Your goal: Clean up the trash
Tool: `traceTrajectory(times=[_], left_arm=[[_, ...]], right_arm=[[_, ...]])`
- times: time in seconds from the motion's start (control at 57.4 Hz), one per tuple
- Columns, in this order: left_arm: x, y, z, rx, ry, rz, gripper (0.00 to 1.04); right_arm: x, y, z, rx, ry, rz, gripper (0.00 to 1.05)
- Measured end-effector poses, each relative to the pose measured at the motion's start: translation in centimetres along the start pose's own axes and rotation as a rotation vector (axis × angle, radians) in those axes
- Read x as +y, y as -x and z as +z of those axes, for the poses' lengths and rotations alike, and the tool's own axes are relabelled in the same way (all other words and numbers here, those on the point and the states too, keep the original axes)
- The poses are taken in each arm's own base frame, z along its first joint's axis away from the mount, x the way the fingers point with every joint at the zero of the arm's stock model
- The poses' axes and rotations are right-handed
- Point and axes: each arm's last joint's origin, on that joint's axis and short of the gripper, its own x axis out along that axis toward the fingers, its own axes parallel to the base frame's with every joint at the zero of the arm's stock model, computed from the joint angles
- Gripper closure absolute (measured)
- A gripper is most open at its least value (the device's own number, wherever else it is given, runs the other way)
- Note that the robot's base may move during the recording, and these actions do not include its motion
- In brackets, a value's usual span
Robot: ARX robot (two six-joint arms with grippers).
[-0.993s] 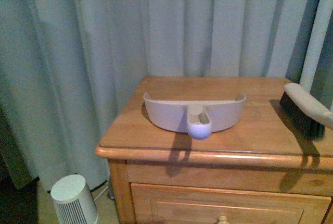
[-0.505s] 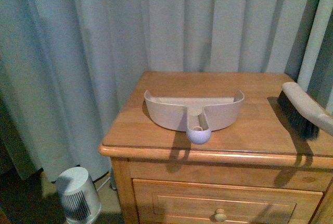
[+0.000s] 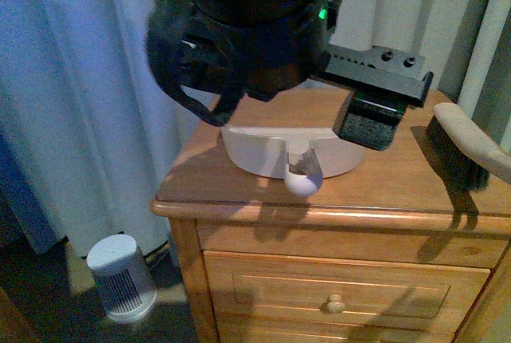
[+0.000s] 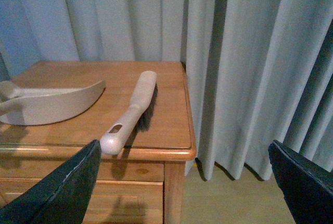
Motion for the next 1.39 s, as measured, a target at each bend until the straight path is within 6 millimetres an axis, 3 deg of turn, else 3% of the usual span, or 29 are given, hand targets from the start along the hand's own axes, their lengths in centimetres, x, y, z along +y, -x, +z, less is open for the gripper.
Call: traceTrajectory(times=[0.314, 0.732, 1.115, 1.393], left_arm=[[-1.0, -2.5, 1.1, 0.033, 0.059, 0.019, 0.08], [-0.7, -6.4, -0.3, 0.105, 0.076, 0.100, 0.08], [0.0, -7.2, -0.7, 0.123, 0.082, 0.126, 0.08], [-0.2, -7.2, -0.8, 0.133, 0.083, 0.104, 0.51]], right_arm=[[0.0, 0.0, 0.0, 0.000, 0.000, 0.000, 0.07], [0.0, 0.0, 0.0, 0.000, 0.000, 0.000, 0.07], [0.0, 0.0, 0.0, 0.000, 0.000, 0.000, 0.07], [0.0, 0.0, 0.0, 0.000, 0.000, 0.000, 0.07]])
